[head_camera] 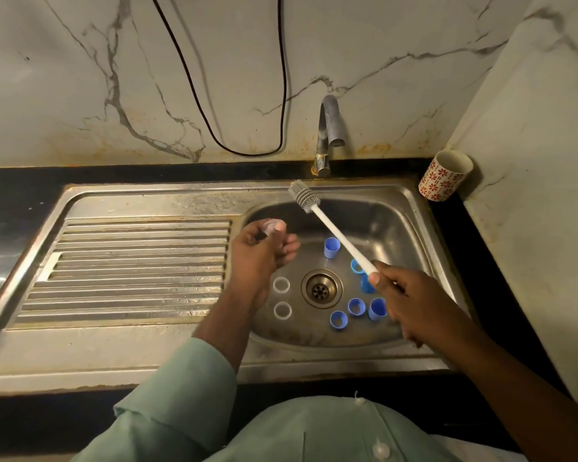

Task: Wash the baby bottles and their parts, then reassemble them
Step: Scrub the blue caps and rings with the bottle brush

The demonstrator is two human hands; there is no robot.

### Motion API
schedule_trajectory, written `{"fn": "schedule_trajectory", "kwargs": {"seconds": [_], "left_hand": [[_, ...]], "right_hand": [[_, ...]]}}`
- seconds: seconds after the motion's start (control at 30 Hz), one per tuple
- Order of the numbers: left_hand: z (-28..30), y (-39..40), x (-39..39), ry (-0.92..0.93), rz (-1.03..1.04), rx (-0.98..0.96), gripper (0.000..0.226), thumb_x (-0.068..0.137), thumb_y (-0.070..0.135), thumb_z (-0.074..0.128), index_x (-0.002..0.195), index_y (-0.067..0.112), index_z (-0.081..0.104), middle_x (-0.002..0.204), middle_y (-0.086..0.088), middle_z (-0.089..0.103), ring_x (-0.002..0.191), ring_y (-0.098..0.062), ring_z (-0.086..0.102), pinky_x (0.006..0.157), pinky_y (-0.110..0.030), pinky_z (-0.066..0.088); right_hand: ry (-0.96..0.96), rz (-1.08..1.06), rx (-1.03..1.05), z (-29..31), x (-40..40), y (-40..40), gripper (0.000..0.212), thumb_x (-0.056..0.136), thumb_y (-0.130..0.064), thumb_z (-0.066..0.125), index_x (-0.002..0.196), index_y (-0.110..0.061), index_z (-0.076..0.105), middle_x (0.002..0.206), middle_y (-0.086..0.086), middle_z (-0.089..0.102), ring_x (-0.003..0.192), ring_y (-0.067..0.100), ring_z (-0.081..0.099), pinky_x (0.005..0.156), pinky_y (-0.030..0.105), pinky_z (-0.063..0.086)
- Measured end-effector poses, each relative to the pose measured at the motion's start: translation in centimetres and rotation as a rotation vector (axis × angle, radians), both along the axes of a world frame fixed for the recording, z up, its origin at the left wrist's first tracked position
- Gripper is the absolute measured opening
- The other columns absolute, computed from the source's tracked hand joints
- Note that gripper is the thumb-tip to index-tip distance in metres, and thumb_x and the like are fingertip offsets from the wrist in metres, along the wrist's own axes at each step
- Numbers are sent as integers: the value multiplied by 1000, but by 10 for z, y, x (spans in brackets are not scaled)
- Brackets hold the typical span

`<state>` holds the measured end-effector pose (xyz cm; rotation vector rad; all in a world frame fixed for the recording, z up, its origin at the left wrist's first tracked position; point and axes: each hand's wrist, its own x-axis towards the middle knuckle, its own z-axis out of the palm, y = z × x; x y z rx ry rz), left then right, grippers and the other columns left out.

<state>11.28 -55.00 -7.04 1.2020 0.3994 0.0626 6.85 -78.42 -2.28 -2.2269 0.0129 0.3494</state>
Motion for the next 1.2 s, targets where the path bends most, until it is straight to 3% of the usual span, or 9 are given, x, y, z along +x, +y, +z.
{"fn": "schedule_trajectory", "kwargs": {"seconds": [0.13, 0.33, 0.47, 0.6, 0.73, 0.87, 1.0, 1.07, 1.2], "left_hand": [[-2, 3, 10, 37, 108, -214, 21, 106, 26, 48, 115, 7, 53, 97, -19, 72, 89, -30, 74, 79, -41, 63], [-5, 5, 23, 40, 179, -328, 30, 109, 27, 38, 124, 7, 53, 107, -21, 74, 99, -30, 73, 91, -48, 58], [-11, -5, 25, 21, 192, -210, 30, 107, 28, 43, 120, 4, 57, 112, -21, 72, 101, -32, 72, 81, -40, 60], [-7, -6, 37, 64, 337, -297, 33, 108, 27, 41, 124, 0, 53, 119, -28, 67, 100, -35, 69, 93, -50, 56], [-6, -15, 34, 65, 200, -210, 31, 109, 29, 37, 110, 9, 61, 104, -20, 74, 96, -29, 74, 88, -44, 59], [-8, -18, 30, 106, 242, -268, 38, 110, 29, 36, 126, 1, 56, 105, -21, 73, 93, -28, 73, 91, -45, 58], [-3, -30, 26, 96, 229, -283, 34, 110, 30, 37, 112, 3, 57, 106, -20, 73, 95, -27, 73, 93, -45, 57], [1, -24, 30, 100, 301, -383, 38, 110, 30, 36, 123, 2, 57, 112, -22, 71, 96, -26, 71, 95, -44, 57], [10, -30, 26, 88, 243, -319, 43, 109, 32, 36, 131, 0, 54, 110, -20, 73, 94, -24, 74, 85, -37, 61]], "right_hand": [[69, 97, 88, 1, -30, 11, 25, 96, -39, 50, 119, -42, 59, 44, -8, 49, 33, 6, 43, 35, 19, 36], [66, 122, 76, -7, -26, 37, 27, 98, -35, 48, 122, -33, 59, 44, -8, 45, 33, 4, 40, 36, 21, 37], [105, 50, 108, -10, -17, 40, 17, 98, -38, 47, 102, -31, 62, 43, -6, 43, 30, 7, 38, 35, 22, 36], [57, 97, 59, -13, -17, 44, 24, 97, -32, 51, 116, -26, 65, 41, -11, 45, 33, 2, 40, 37, 13, 31], [56, 16, 85, -14, -9, 44, 29, 98, -32, 51, 122, -22, 63, 42, -11, 46, 35, 0, 43, 38, 12, 32], [73, 78, 80, -13, -11, 43, 26, 98, -33, 50, 118, -24, 64, 40, -11, 41, 34, 2, 40, 37, 13, 31], [83, 41, 98, -13, -10, 42, 23, 99, -32, 49, 110, -20, 64, 42, -10, 40, 34, 3, 36, 36, 18, 31], [60, 86, 67, -11, -16, 41, 25, 98, -31, 50, 115, -19, 66, 40, -13, 44, 35, 2, 41, 38, 12, 30], [58, 18, 118, -11, -11, 42, 21, 98, -32, 50, 110, -26, 66, 45, -9, 44, 34, 2, 39, 36, 14, 30]]}}
